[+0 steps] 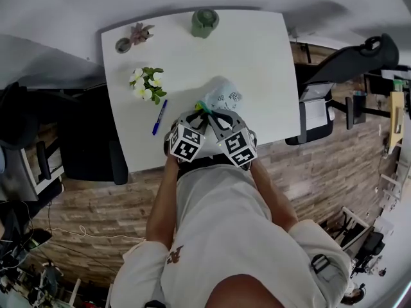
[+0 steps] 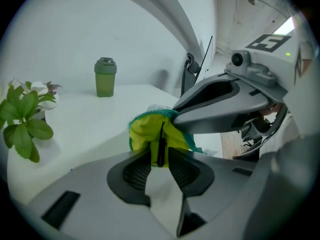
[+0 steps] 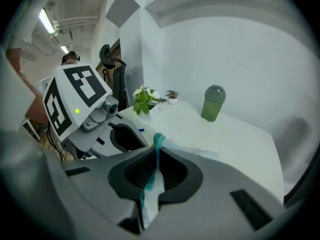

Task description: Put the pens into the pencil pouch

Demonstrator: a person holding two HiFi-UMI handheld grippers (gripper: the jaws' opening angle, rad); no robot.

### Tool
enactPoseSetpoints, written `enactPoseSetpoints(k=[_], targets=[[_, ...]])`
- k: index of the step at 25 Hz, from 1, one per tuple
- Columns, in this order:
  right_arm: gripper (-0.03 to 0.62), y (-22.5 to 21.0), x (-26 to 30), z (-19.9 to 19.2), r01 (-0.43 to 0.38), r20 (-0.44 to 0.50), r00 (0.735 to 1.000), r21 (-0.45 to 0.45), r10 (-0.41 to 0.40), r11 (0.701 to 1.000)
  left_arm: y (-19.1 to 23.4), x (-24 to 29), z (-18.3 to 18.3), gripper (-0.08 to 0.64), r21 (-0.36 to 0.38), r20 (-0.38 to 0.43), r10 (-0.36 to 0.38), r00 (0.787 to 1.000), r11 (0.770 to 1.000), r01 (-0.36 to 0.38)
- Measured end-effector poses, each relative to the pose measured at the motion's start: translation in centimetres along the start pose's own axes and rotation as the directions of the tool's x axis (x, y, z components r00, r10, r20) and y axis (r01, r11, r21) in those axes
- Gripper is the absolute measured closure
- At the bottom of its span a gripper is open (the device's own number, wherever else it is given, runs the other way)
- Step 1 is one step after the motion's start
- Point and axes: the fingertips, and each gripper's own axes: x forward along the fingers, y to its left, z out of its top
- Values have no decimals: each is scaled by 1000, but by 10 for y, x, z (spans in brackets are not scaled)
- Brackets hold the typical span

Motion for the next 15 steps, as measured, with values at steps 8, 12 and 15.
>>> enactPoseSetpoints(k=[8, 12, 15], targets=[[569, 22, 10, 13, -48, 5, 999, -47, 48, 998, 21, -42, -13, 413, -44, 55, 103, 993, 994, -101], [569, 31, 15, 17, -65, 5, 998, -66, 65, 996, 35, -64, -26, 411, -71, 69, 175, 982, 983, -170], [569, 38, 20, 20, -76, 4, 997, -77, 76, 994, 48, -78, -40, 411, -95, 66, 229, 971, 970, -222]])
